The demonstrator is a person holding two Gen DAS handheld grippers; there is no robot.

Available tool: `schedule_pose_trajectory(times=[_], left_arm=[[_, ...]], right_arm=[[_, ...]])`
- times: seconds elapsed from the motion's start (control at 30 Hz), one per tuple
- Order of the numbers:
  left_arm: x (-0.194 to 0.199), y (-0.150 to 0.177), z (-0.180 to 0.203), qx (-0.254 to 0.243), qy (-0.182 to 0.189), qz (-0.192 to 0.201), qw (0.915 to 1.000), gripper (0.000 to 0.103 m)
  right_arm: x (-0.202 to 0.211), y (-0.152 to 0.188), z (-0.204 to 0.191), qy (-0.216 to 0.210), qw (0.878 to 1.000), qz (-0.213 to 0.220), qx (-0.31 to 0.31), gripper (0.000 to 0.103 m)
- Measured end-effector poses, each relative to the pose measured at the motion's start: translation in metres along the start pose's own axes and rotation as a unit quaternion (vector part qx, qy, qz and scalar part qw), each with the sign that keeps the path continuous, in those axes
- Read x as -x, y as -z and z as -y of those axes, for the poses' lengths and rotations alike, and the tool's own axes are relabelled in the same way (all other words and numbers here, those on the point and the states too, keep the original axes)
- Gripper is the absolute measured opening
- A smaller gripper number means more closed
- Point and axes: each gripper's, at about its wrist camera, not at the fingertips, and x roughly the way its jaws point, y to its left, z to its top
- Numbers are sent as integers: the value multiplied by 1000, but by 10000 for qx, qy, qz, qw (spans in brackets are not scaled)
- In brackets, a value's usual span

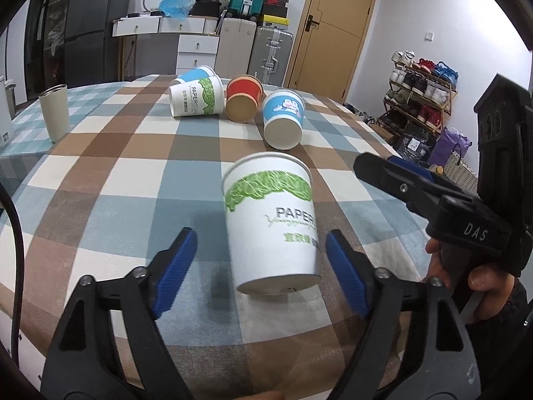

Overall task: Flip cup upright
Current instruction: 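Lift the white leaf-print cup with the left gripper and rotate it, then lower the cup to the table and regrasp it with the right gripper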

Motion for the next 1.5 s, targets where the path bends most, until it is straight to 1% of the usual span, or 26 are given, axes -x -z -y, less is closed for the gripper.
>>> schedule_pose_trajectory(times=[0.1, 0.17, 0.2, 0.23, 0.47, 0.6, 0.73, 0.83, 0.97, 1.03, 1.2, 1.5], left_arm=[[6, -4, -6, -29, 9, 127, 9999, 86], [10, -8, -12, -35, -14, 220, 9998, 99], [12, -9, -15, -24, -10, 275, 9996, 102], [15, -12, -20, -4, 3, 385, 9993, 102], [20, -23, -43, -137, -89, 635, 9978, 102], [16, -24, -53, -328, -285, 822, 9957, 102], [12, -23, -61, -425, -363, 938, 9940, 102], [7, -21, -64, -490, -378, 987, 9932, 102], [-1, -19, -65, -557, -436, 958, 9929, 102], [-2, -19, -67, -538, -374, 964, 9932, 102], [-2, -18, -67, -531, -364, 1007, 9928, 102], [-3, -15, -65, -568, -373, 1030, 9924, 102]], right_arm=[[0, 0, 1, -56, 10000, -17, -53, 103], [0, 0, 1, -79, 9999, -33, -78, 103], [0, 0, 0, -106, 9999, -49, -105, 103], [-1, 0, 0, -128, 9998, -75, -134, 103], [-7, 2, -5, -236, 9989, -321, -232, 103], [-11, 3, -11, -332, 9981, -450, -272, 103], [-14, 5, -17, -421, 9972, -544, -290, 103], [-17, 6, -21, -465, 9965, -624, -316, 103], [-19, 5, -23, -498, 9957, -696, -351, 103], [-21, 6, -24, -503, 9953, -742, -375, 103], [-25, 4, -23, -487, 9944, -843, -418, 103], [-40, 3, -26, -625, 9888, -1250, -517, 103]])
